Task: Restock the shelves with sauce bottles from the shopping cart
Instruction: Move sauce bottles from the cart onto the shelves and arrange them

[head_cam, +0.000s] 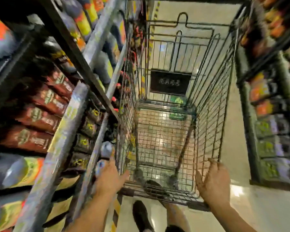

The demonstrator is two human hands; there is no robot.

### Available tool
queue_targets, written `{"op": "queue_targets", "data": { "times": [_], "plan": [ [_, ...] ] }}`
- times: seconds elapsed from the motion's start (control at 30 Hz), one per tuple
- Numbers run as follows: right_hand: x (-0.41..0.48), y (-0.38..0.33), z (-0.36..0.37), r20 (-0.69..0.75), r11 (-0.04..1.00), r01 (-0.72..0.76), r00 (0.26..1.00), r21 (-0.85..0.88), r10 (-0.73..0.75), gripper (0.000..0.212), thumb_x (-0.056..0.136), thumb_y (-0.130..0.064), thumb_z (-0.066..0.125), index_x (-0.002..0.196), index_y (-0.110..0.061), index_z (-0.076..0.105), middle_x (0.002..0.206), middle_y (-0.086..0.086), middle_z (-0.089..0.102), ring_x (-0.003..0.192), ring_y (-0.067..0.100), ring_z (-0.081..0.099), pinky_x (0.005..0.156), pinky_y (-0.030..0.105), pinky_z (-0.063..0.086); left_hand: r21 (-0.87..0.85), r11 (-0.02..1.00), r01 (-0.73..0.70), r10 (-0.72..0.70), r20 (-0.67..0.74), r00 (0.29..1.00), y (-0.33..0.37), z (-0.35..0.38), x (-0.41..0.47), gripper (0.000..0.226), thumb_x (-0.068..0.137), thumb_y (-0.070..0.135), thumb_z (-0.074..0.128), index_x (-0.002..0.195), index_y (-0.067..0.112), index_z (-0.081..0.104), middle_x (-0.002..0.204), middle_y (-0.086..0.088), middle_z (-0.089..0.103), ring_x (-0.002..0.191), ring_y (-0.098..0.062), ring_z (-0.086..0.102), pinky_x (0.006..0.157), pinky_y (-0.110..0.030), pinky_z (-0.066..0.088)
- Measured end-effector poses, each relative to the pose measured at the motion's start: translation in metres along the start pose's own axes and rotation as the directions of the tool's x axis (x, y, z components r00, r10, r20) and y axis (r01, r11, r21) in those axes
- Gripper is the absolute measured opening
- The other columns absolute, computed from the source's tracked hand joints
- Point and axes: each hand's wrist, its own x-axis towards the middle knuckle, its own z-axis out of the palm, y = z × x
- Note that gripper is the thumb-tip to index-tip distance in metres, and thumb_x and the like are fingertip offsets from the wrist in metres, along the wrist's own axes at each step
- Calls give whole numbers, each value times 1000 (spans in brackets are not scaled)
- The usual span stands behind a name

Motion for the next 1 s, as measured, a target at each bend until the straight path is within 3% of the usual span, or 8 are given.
{"op": "queue_targets", "data": {
  "times": [0.07,0.17,0.27,0.4,0.53,0.73,0.87,1.0],
  "plan": [
    [-16,9,11,-97,994,-87,991,72,94,60,74,-27,71,126,-6,49,108,17,59,97,34,54,81,44,51,-80,997,2,-5,-38,999,-3,11,4,100,83,61,62,155,14,10,152,-11,38,132,-28,46,96,-38,46],
    [-36,16,37,1,934,-276,959,229,283,70,82,-26,70,138,0,36,125,20,47,114,32,43,91,42,43,-189,981,-34,17,-93,996,-8,25,7,87,83,48,69,148,17,19,129,-13,60,101,-32,66,74,-38,55],
    [-42,14,58,63,842,-396,914,366,402,62,89,-29,63,139,-3,35,129,17,45,113,34,50,87,46,48,-280,958,-57,18,-140,990,-10,34,10,71,85,38,71,137,13,29,109,-14,66,80,-31,67,65,-42,57],
    [-32,8,67,-33,807,-456,864,375,503,44,92,-41,51,126,-13,45,116,9,58,95,31,62,76,44,53,-320,944,-73,4,-210,978,-3,39,15,48,85,31,70,116,17,36,72,-4,61,58,-25,61,55,-45,55],
    [-17,11,72,-96,822,-451,855,348,510,37,89,-45,53,115,-20,45,105,4,60,85,26,63,71,38,51,-311,948,-64,-19,-256,967,9,41,24,45,84,32,70,100,27,29,60,3,55,49,-19,55,47,-29,41],
    [28,12,67,-127,835,-430,860,342,495,35,86,-44,53,111,-21,45,101,4,62,86,27,62,71,35,47,-271,961,-50,-37,-304,952,40,29,52,43,85,32,69,104,16,35,57,9,49,45,-7,43,44,-18,22],
    [65,7,60,-117,826,-446,852,344,510,35,87,-42,55,112,-19,46,102,5,62,86,28,63,74,40,50,-271,958,-90,-10,-349,937,66,17,76,48,84,30,70,102,24,26,54,10,43,44,-4,37,43,-18,21],
    [115,2,50,-144,827,-420,854,375,499,31,85,-41,56,107,-22,45,97,3,61,83,27,61,71,37,46,-267,953,-140,32,-374,927,99,4,109,47,84,29,70,110,21,31,57,11,48,45,-7,46,41,-19,25]
  ]
}}
